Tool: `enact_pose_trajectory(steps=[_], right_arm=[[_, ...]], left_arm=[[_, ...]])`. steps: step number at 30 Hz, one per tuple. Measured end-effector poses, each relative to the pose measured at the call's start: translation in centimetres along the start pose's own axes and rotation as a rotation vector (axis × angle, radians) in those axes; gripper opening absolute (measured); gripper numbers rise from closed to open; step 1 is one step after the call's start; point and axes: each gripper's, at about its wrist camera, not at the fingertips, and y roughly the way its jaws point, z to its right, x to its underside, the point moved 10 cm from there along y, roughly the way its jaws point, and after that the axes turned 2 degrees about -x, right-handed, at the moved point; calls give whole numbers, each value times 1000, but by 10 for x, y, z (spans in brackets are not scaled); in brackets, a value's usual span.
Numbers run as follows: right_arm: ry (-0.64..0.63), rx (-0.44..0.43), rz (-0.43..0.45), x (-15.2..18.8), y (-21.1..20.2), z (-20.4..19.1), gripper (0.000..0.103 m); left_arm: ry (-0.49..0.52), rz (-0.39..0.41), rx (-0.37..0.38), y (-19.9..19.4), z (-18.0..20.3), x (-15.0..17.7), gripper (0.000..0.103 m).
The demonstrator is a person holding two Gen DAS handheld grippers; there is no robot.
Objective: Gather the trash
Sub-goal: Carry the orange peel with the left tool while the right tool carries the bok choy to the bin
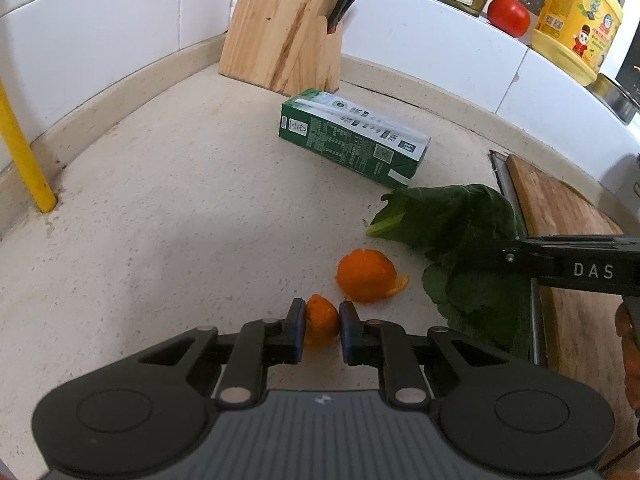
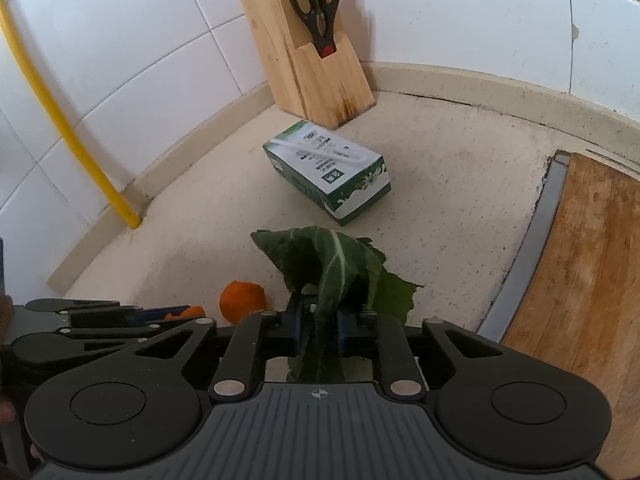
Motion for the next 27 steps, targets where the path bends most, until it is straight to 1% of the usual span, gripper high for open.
enact_pose_trajectory(steps=[2,4,5,7,9,14,17,27], right_arm=[[-6,1,2,-1,2,-1,30],[-17,5,4,-2,4,-2,39],[-19,12,4,-2,5,-2,47],[-19,13,2,-2,7,-2,43],[-9,2,-2,-2,7,-2,12],[33,-32,17,-6,-4,-1,7],[59,-61,42,-12,-17,-2,7],[82,-140,142,-36,-55,-21,6]], left_arm=[[6,3,-4,0,0,0,14],[16,4,-9,0,1,1,14],[15,5,-10,0,2,0,14],[8,6,-9,0,1,1,14],[0,4,-8,-1,1,1,14],[-32,-3,8,-3,-1,2,11],[-45,8,15,-8,-2,0,11],[-69,95,21,-41,-7,-10,11]])
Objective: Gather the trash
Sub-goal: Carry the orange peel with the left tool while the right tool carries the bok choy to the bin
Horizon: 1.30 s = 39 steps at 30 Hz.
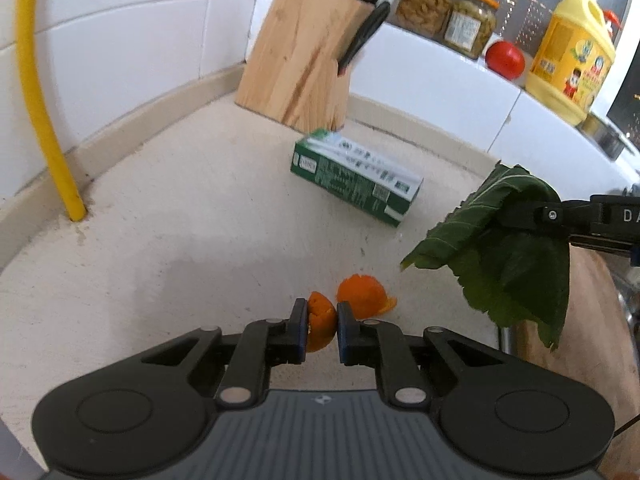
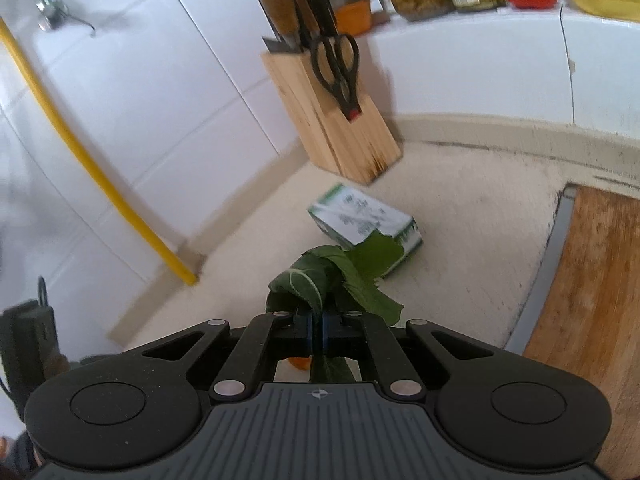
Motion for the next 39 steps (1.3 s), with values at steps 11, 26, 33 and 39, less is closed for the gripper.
enact_pose_trajectory(steps=[11,26,33,39], right_arm=[[-63,-98,19,-3,-4,-53,6],[-138,-209,-13,16,2,-121,6],[-170,-253,-37,28,4,-150,6],[-205,-295,-76,43,12,-179,6]], left_arm=[[-37,72,-36,-44,-17,2,11],[-71,136,-95,-91,-41,12,11],[-95,162,-125,-112,-56,22,11],[-130,181,-164,-133,-75,38,11]])
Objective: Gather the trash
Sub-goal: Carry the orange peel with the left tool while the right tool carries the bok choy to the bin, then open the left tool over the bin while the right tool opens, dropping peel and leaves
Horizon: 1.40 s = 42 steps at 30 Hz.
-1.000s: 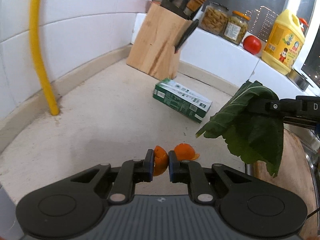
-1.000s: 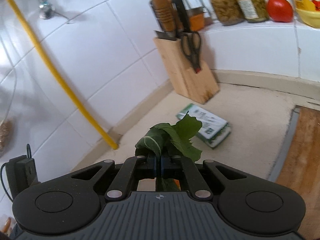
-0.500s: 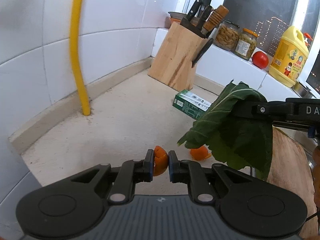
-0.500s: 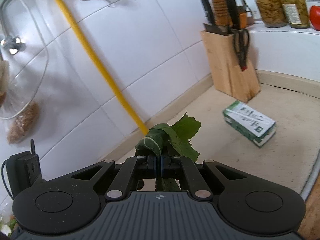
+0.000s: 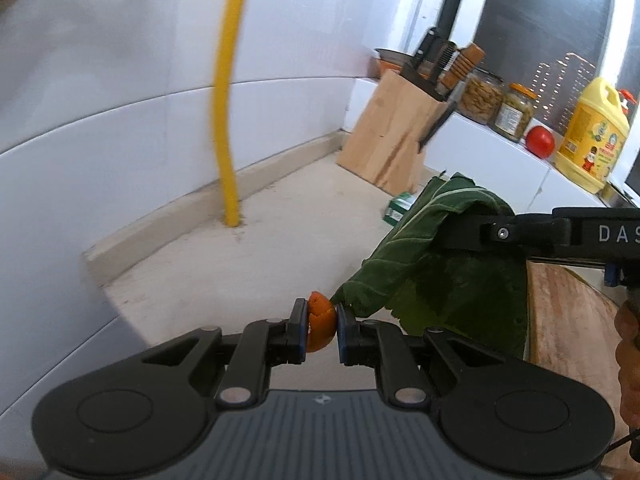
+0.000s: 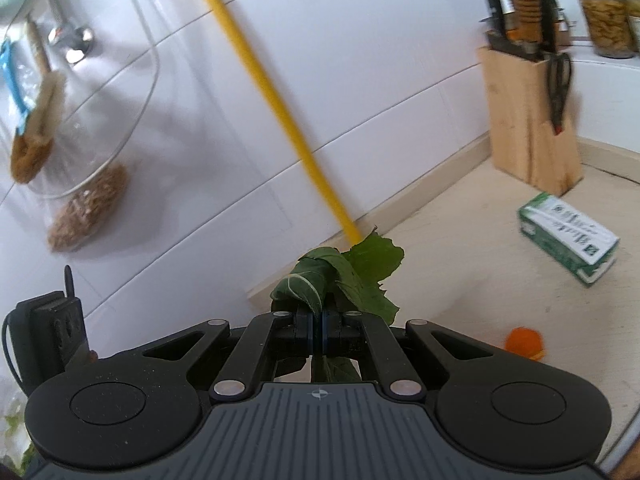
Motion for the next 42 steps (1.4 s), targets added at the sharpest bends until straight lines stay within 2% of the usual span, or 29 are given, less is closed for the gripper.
enact_pose_trajectory(steps=[14,22,28,35,38,41,42], right_arm=[[-69,-133,-110,30,51,-76,6],[-87,-178,-191,59,80,-105,6],[-87,-182,-273,89,107,-115,6],[-95,-158,-392,131,154,-116,7],[-98,-140,-451,150,176,-114,15],[-105,-111,-501,168,196,-108,25],[-108,-105,-516,173,200,-107,31]], left_arm=[[-96,22,-133,-48,-70,29,11],[-149,-7,-204,-62,-109,56,11],[-190,-64,-260,-59,-137,87,11],[-254,-188,-327,-40,-173,130,11],[-288,-246,-355,-30,-187,145,13],[-319,-302,-373,-22,-198,161,25],[-327,-317,-377,-20,-200,165,26]])
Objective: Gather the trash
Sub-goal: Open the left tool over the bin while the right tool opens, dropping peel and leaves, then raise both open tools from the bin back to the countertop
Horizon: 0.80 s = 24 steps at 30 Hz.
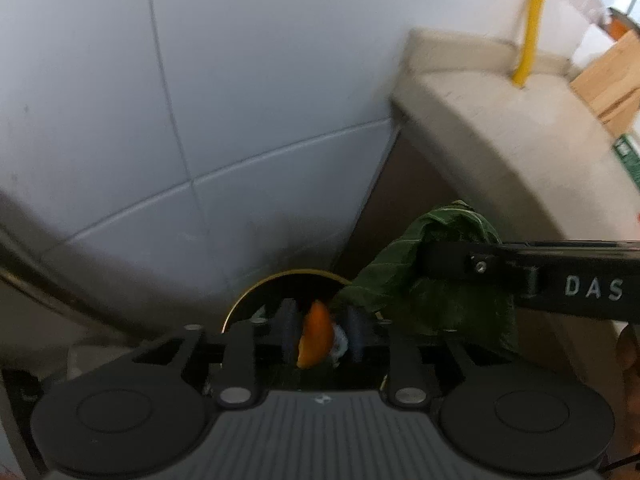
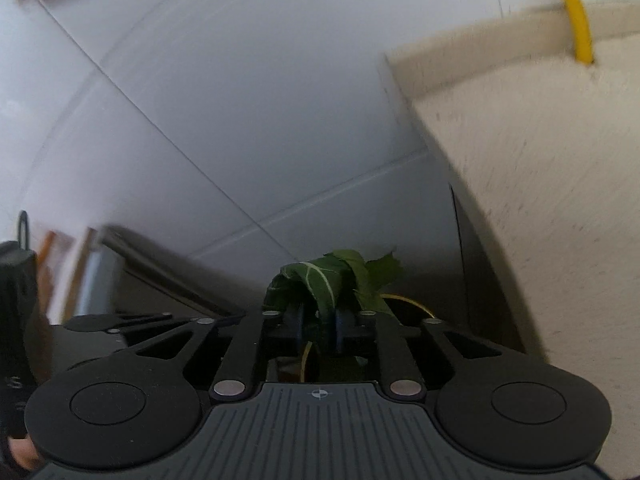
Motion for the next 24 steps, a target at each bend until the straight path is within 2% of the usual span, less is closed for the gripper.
enact_pose_trajectory(steps=[2,5,11,15,24], right_arm=[[5,17,-23,6,12,4,39],[26,17,-59,14,26,9,44],[74,21,-90,21,53,13,47],[102,39,-100,23,62,20,58],[130,62,-110,26,64,28,58]], left_arm=[[-8,-24,1,6,-3,2,28],[-19,-41,-11,11,-6,3,33],[-32,-57,-25,16,-9,3,33],[-51,-60,-49,18,-18,2,33],[-115,-46,-50,16,-30,-5,33]])
